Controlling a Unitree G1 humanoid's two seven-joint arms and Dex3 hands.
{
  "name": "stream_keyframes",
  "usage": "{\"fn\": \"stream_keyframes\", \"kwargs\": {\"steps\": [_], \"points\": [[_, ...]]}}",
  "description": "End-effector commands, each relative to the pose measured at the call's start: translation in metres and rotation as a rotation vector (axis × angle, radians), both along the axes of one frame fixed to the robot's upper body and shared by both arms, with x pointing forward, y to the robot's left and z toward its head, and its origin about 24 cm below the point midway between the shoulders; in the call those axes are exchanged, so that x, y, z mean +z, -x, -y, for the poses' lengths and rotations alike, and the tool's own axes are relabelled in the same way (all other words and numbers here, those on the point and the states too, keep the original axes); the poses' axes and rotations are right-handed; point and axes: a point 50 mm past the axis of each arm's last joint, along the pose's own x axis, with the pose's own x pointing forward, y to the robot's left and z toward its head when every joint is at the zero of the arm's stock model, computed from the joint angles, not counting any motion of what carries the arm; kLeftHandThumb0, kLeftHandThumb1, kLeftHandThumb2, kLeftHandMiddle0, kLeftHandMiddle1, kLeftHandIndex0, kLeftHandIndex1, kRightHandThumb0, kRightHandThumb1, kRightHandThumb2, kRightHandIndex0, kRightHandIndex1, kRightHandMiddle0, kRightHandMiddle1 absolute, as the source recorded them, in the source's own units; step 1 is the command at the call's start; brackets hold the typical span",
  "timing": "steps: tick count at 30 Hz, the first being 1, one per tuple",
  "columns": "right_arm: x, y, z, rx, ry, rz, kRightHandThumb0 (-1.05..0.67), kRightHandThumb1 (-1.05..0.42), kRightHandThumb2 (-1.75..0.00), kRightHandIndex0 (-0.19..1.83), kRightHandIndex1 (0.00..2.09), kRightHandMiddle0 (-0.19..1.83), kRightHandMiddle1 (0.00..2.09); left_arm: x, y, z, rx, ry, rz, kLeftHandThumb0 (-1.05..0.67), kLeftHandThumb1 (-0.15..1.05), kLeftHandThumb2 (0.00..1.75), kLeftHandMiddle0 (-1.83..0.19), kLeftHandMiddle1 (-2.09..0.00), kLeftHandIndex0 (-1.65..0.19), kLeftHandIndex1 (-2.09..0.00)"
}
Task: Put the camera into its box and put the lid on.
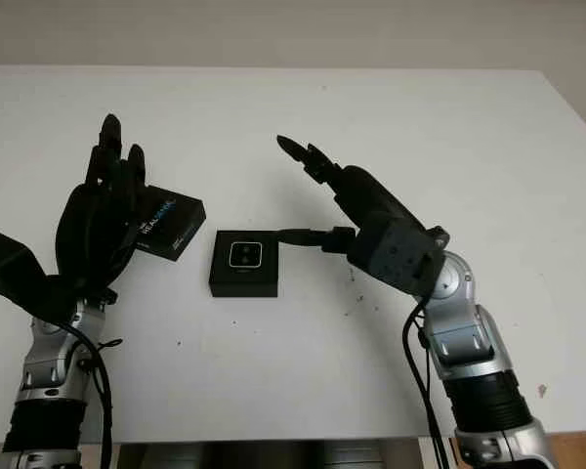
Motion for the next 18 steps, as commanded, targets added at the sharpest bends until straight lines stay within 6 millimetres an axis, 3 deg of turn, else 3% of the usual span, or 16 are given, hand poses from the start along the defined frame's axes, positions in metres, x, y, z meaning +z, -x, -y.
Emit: {"fn": "stream_keyframes", "kwargs": {"steps": [1,6,11,14,18], "points": [[-0.002,0.003,-0.007,0.011,-0.048,0.016,-0.7,-1.05,-0.19,-0.07,0.06,0.01,0.07,0.002,0.002,-0.001,0.002,-0.018,0.013,-0.74,1.05,0.57,0.19,0.0,0.19,0.0],[-0.019,0.002,-0.019,-0.03,-0.163,-0.027,-0.73,-1.05,-0.38,-0.08,0.05,-0.04,0.05,0.009,-0.001,-0.006,0.025,-0.046,0.037,-0.72,1.05,0.58,0.19,0.0,0.19,0.0],[-0.028,-0.007,-0.018,-0.072,-0.32,-0.084,-0.7,-1.05,-0.51,0.0,0.09,0.0,0.07,0.038,-0.007,-0.021,0.059,-0.156,0.122,-0.69,1.05,0.52,0.19,-0.02,0.18,-0.02],[-0.03,-0.009,-0.014,-0.071,-0.437,-0.142,-0.68,-1.05,-0.51,-0.01,0.08,0.0,0.07,0.06,-0.014,-0.03,0.114,-0.258,0.182,-0.63,1.05,0.43,0.05,-0.08,0.07,-0.08],[-0.029,-0.012,-0.008,-0.033,-0.645,-0.238,-0.64,-1.05,-0.54,-0.07,0.04,-0.05,0.04,0.092,-0.026,-0.046,0.181,-0.404,0.224,-0.47,1.05,0.24,-0.33,-0.21,-0.23,-0.23]]}}
